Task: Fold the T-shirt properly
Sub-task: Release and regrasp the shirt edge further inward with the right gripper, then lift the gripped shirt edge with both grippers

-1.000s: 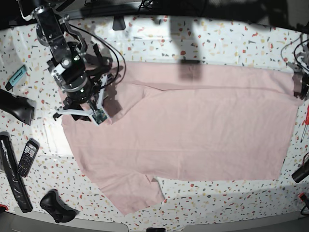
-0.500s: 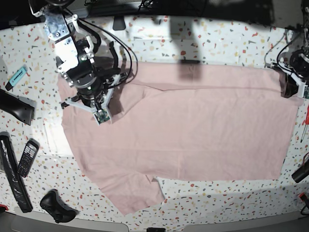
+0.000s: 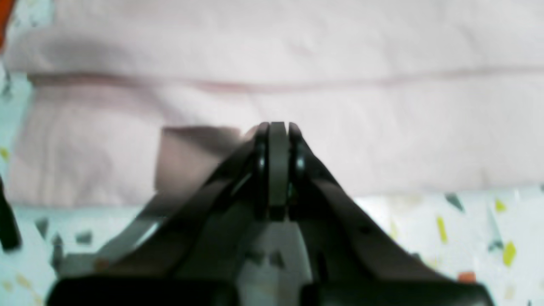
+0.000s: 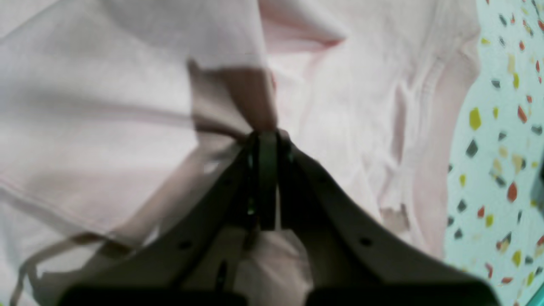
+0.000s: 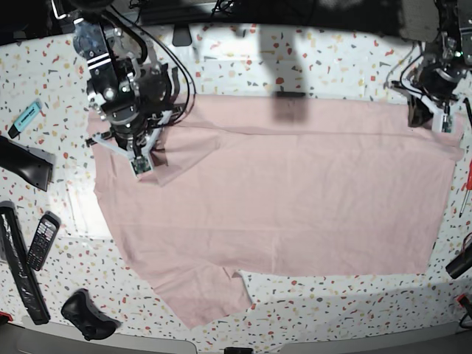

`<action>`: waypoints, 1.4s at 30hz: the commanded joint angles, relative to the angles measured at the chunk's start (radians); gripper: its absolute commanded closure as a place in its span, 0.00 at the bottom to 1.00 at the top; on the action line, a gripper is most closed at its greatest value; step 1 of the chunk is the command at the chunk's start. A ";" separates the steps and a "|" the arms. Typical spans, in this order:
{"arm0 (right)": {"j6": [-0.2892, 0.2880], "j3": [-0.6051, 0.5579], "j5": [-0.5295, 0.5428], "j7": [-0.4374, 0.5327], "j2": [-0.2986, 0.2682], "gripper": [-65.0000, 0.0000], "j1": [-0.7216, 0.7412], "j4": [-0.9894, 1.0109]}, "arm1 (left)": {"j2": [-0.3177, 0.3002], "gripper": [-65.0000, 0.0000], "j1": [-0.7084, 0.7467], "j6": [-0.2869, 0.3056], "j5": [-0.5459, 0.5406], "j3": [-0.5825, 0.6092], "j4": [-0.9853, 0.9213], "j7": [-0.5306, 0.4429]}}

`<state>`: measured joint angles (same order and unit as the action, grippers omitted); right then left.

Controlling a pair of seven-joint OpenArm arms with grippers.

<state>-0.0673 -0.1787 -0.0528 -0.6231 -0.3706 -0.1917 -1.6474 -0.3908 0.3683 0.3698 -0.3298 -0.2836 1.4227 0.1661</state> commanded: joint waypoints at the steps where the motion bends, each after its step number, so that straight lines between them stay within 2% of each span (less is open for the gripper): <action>1: -0.002 0.003 0.001 -0.019 -0.010 1.00 -0.004 -0.007 | -0.017 1.00 0.010 -0.003 0.000 -0.010 0.012 -0.010; 4: -0.003 0.016 0.001 -0.019 -0.011 1.00 -0.027 -0.008 | -0.017 1.00 0.047 -0.003 0.051 -0.010 0.012 -0.017; 8: -0.003 0.064 0.000 -0.013 -0.011 1.00 -0.069 -0.016 | -0.017 1.00 0.100 -0.003 0.052 -0.010 0.022 -0.018; 15: -0.017 0.144 0.001 -0.006 -0.012 1.00 -0.169 -0.079 | -0.020 1.00 0.233 -0.003 0.112 -0.010 0.135 -0.016; 27: -0.018 0.226 0.001 -0.033 -0.011 1.00 -0.383 -0.233 | -0.023 1.00 0.426 -0.003 0.113 -0.010 0.233 0.005; 35: -0.018 0.277 0.001 -0.054 -0.011 1.00 -0.444 -0.261 | -0.023 1.00 0.447 -0.003 0.113 -0.010 0.243 0.016; 42: -0.015 0.298 0.001 -0.048 -0.012 1.00 -0.411 -0.262 | -0.041 1.00 0.446 -0.003 0.113 -0.010 0.319 0.027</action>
<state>-0.0933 0.1101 -0.0341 -0.6674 -0.3710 -0.6010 -1.9007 -0.4156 0.8036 0.3729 -0.2161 -0.2863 1.7245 0.2111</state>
